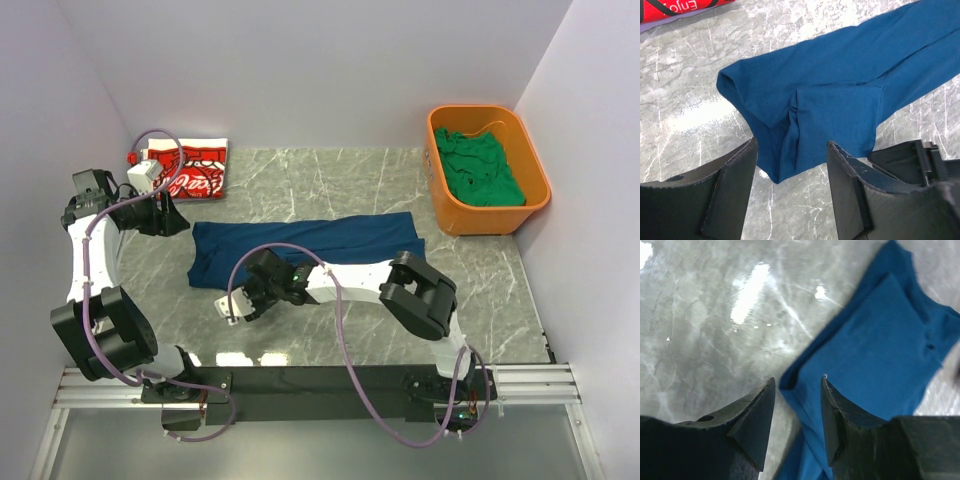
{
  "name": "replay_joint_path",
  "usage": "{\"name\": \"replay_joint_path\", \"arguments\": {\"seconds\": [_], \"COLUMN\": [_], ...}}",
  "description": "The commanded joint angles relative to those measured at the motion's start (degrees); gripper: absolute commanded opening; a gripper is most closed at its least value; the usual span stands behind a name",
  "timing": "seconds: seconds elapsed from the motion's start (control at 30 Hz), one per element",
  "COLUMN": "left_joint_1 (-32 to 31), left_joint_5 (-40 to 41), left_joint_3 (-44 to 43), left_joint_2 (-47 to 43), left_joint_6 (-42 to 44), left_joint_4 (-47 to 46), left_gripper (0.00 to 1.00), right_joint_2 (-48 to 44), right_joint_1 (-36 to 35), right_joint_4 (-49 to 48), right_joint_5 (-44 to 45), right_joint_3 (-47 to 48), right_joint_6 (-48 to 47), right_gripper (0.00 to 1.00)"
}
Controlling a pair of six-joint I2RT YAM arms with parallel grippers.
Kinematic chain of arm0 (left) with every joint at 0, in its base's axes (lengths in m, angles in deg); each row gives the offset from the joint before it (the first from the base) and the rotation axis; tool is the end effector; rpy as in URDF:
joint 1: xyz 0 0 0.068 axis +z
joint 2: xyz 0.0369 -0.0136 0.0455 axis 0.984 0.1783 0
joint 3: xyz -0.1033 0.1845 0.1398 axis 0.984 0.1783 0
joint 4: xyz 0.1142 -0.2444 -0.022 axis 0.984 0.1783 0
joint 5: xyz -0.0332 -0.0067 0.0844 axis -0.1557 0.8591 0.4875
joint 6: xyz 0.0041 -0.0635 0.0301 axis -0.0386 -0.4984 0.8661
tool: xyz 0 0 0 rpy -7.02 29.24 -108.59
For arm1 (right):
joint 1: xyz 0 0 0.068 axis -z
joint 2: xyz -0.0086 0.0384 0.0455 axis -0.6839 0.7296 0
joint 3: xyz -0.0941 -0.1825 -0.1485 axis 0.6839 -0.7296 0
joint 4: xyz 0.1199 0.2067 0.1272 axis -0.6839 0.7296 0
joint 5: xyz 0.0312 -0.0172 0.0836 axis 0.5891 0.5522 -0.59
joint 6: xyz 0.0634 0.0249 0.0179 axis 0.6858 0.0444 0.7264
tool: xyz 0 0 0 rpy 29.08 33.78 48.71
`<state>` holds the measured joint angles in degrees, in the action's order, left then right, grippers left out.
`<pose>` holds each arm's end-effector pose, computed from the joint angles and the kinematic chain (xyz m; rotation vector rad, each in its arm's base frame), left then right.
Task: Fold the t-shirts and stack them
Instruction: Fold the tshirt
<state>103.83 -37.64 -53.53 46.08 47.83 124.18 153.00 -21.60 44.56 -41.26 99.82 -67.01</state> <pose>0.2976 0.0887 0.2715 0.2569 2.2450 -0.5777 0.1813 0.4200 0.1368 -2.1356 0.9243 0.3382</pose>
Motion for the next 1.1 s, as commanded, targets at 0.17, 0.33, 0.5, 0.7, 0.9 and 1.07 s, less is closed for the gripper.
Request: {"name": "replay_joint_path", "arguments": {"seconds": [0.17, 0.33, 0.5, 0.7, 0.9, 1.07], "left_joint_1": [0.5, 0.6, 0.6, 0.6, 0.6, 0.0], "left_joint_5": [0.5, -0.1, -0.4, -2.1, -2.8, -3.1], "left_joint_3": [-0.1, 1.0, 0.9, 0.4, -0.6, -2.4], "left_joint_2": [-2.6, -3.6, -3.2, -2.6, -0.1, 4.3], "left_joint_6": [1.5, 1.8, 2.2, 1.4, 0.9, 1.6], "left_joint_4": [-0.5, -1.2, -1.6, -3.5, -4.6, -4.2], "left_gripper": [0.63, 0.63, 0.61, 0.57, 0.54, 0.53], "right_joint_2": [3.1, 4.6, 5.5, 2.8, -1.1, 0.2], "right_joint_1": [-0.6, -0.6, 0.2, 3.0, 9.3, 13.4], "right_joint_4": [-2.8, -1.6, -2.8, -11.3, -12.8, -10.3], "right_joint_5": [-1.2, 0.5, 3.1, 7.7, 5.1, 4.0], "right_joint_3": [0.3, 1.4, 2.1, 4.5, 10.1, 12.5], "right_joint_6": [-7.7, -7.7, -6.3, 2.9, 14.4, 19.2], "right_gripper": [0.45, 0.45, 0.02, 0.00, 0.00, 0.00]}}
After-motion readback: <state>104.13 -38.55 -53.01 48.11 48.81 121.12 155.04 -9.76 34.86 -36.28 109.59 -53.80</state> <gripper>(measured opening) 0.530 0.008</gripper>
